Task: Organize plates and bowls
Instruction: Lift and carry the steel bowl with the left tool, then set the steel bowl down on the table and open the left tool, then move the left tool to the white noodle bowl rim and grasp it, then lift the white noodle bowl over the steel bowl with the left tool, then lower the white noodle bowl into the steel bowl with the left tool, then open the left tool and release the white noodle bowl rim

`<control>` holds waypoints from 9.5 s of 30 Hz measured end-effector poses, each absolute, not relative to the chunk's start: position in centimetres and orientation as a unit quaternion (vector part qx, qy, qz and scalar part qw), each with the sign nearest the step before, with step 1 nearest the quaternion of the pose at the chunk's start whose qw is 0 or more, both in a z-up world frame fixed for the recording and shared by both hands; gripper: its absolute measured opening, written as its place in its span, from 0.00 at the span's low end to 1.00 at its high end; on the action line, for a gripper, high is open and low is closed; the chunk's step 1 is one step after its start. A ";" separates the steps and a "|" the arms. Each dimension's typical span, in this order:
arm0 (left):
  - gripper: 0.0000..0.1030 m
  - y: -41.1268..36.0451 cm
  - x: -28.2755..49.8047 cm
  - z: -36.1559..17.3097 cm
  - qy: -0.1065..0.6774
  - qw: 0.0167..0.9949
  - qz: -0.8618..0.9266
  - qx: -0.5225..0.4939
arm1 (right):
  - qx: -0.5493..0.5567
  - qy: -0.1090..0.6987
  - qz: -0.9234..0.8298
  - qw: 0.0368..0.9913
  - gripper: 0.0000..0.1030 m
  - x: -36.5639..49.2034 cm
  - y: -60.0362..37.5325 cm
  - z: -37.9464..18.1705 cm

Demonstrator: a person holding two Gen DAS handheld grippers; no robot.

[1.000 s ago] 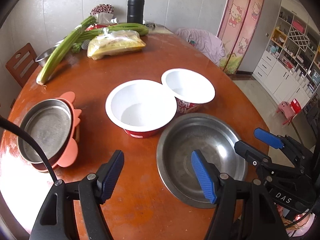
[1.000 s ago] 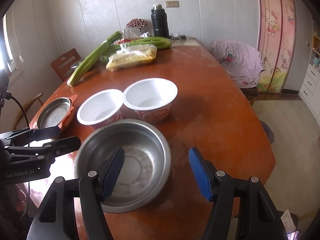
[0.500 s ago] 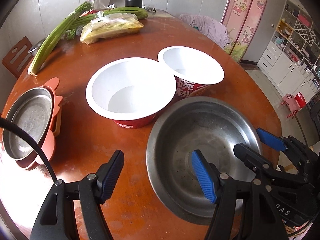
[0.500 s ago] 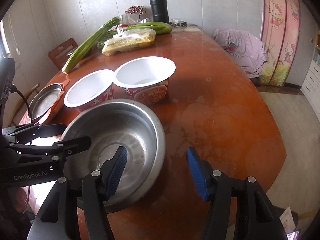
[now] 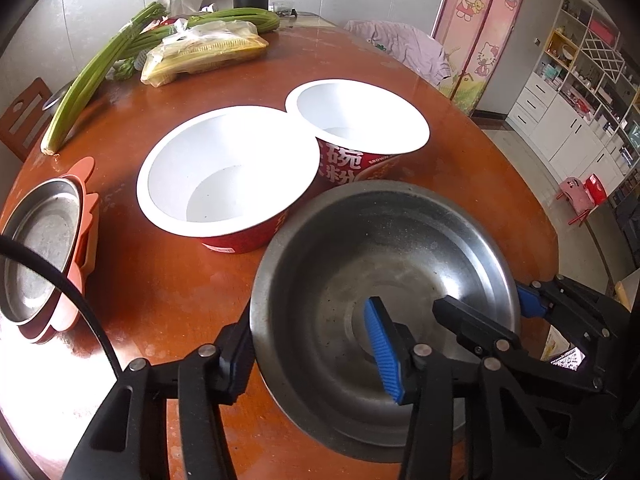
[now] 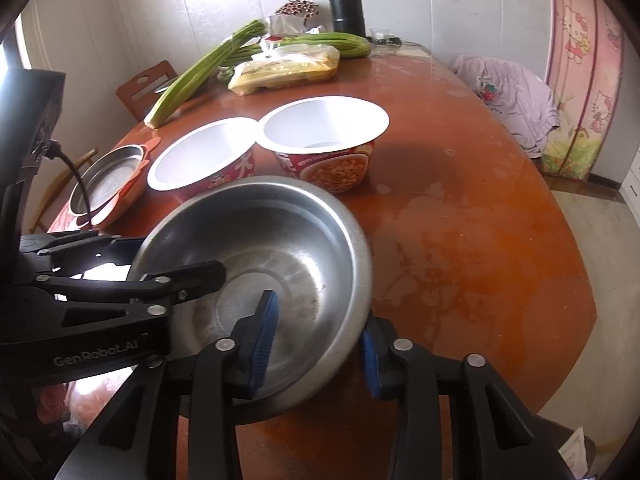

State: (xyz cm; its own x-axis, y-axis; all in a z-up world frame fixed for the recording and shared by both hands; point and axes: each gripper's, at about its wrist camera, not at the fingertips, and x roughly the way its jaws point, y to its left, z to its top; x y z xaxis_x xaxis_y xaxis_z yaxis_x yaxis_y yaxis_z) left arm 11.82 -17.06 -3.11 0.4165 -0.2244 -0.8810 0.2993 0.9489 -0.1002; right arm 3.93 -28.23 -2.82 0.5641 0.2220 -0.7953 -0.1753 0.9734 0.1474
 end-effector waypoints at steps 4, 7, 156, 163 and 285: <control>0.49 -17.0 11.8 -3.1 0.518 0.840 -0.156 0.035 | 0.028 0.454 0.113 0.883 0.38 3.7 -28.1 -2.8; 0.49 -16.9 11.6 -3.0 0.517 0.841 -0.157 0.035 | 0.025 0.453 0.113 0.884 0.38 3.5 -28.0 -2.5; 0.37 -9.0 22.9 -3.3 0.557 0.814 -0.163 -0.019 | 0.124 0.495 0.152 0.847 0.39 14.9 -21.7 -1.6; 0.24 -9.3 22.6 -3.0 0.555 0.810 -0.184 -0.036 | 0.128 0.489 0.159 0.848 0.37 14.7 -21.6 -1.3; 0.32 -8.6 5.4 -0.3 0.484 0.858 -0.172 0.017 | 0.063 0.458 0.155 0.873 0.38 -0.5 -21.1 0.6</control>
State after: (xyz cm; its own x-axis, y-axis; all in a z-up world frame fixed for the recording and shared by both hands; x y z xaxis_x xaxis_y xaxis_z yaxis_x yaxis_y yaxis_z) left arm 5.36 -8.60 -0.26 0.4718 -0.2788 -0.8365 0.3119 0.9401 -0.1374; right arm -0.53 -21.08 0.57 0.5330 0.3278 -0.7800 -0.2119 0.9442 0.2520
